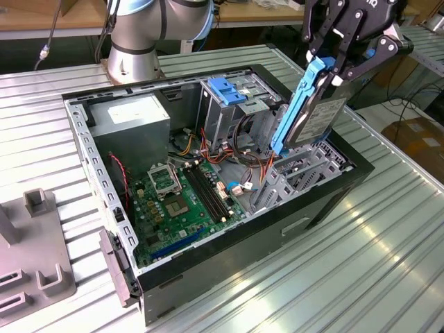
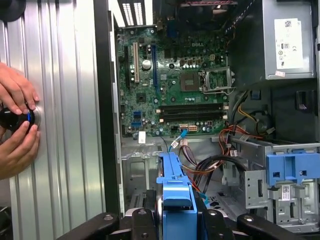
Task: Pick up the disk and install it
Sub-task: 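Insert the disk into the insertion slot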
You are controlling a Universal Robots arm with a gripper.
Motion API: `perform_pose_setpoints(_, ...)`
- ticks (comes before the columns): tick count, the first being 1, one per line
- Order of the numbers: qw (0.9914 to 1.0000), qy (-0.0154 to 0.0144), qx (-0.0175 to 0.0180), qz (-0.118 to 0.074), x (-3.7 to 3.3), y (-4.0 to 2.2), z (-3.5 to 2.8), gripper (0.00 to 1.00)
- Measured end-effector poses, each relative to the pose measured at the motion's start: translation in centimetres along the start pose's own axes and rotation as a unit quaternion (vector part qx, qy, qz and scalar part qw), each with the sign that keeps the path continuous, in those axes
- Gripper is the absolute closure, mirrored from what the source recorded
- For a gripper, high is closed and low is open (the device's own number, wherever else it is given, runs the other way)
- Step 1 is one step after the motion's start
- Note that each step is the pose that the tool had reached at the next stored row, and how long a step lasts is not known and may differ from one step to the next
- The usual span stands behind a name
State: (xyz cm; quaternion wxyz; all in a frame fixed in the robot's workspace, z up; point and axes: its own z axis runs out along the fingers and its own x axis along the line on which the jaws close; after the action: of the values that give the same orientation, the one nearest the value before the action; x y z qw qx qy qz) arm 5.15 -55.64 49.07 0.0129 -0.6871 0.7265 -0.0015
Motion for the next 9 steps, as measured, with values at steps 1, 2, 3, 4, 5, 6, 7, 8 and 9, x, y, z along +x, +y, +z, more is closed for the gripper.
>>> perform_pose_setpoints(1,1.0,0.0,0.0,0.0,0.03,-0.28,0.06,0.63)
perform_pose_setpoints(2,1.0,-0.0001,-0.0001,0.0,0.05,-0.42,0.1,0.63)
perform_pose_setpoints(3,1.0,0.0,-0.0001,0.0,0.05,-0.5,0.1,0.63)
perform_pose_setpoints(4,1.0,0.0002,-0.0001,0.0,0.05,-0.54,0.09,0.63)
perform_pose_setpoints(5,1.0,0.0001,-0.0001,0.0,0.06,-0.55,0.1,0.63)
perform_pose_setpoints(6,1.0,0.0,-0.0001,0.0,0.06,-0.55,0.11,0.63)
perform_pose_setpoints(7,1.0,0.0,-0.0001,0.0,0.06,-0.56,0.11,0.63)
perform_pose_setpoints(8,1.0,0.0,-0.0001,0.0,0.06,-0.56,0.11,0.63)
perform_pose_setpoints(9,1.0,0.0,-0.0001,0.0,0.06,-0.56,0.11,0.63)
